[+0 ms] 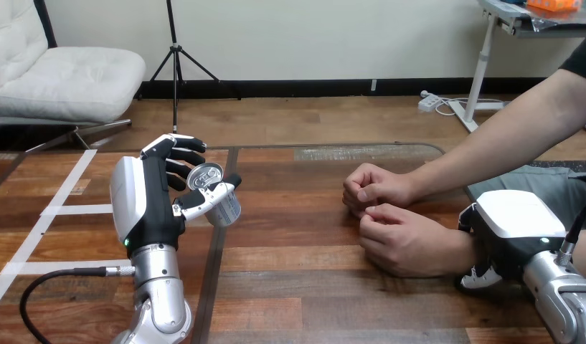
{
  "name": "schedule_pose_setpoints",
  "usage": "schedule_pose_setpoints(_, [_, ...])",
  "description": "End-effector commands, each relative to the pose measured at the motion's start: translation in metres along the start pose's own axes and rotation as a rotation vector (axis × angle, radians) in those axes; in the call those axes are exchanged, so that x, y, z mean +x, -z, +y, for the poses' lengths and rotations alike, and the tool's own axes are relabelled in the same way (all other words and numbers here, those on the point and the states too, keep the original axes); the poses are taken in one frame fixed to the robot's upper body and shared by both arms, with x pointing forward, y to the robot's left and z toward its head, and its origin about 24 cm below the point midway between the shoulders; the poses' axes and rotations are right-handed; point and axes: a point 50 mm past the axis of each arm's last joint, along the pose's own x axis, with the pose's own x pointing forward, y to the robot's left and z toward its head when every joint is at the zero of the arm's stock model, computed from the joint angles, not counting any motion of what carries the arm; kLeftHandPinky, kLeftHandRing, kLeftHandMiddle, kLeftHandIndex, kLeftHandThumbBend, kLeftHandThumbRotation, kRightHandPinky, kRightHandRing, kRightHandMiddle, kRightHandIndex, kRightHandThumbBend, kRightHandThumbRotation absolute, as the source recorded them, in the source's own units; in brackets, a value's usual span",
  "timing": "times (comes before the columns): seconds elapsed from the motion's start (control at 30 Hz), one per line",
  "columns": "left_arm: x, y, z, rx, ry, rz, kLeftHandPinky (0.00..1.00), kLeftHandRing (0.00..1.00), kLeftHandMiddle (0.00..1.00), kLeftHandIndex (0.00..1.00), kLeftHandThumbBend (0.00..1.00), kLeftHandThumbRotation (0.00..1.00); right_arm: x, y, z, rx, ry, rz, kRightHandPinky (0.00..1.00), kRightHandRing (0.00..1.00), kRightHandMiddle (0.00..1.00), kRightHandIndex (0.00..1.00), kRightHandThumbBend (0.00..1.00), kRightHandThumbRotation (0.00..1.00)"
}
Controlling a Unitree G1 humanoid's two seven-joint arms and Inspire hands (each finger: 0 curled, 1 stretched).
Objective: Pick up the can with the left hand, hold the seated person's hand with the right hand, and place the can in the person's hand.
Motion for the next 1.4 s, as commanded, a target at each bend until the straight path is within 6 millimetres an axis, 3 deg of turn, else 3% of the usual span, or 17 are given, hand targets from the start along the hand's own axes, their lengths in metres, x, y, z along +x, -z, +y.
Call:
schedule_pose_setpoints(0.0, [0.025,-0.026,0.006,-0.044,-0.051,-0.122,0.39,0.44,0.51,0.53,0.69,0.00,0.003,0.000,-0.008,0.027,0.028,-0.015,0.33,0.41,0.48,0.48,0.83,0.00])
schedule_pose_setpoints(0.6, [0.024,-0.028,0.005,-0.058,-0.043,-0.127,0.39,0.43,0.50,0.53,0.69,0.00,-0.005,-0.008,-0.025,0.059,0.117,-0.086,0.31,0.39,0.47,0.49,0.85,0.00])
schedule_pose_setpoints(1.37, [0.023,-0.036,-0.002,-0.087,-0.015,-0.156,0.39,0.43,0.51,0.53,0.68,0.00,-0.026,-0.030,-0.057,0.039,0.259,-0.216,0.21,0.28,0.37,0.47,0.86,0.00])
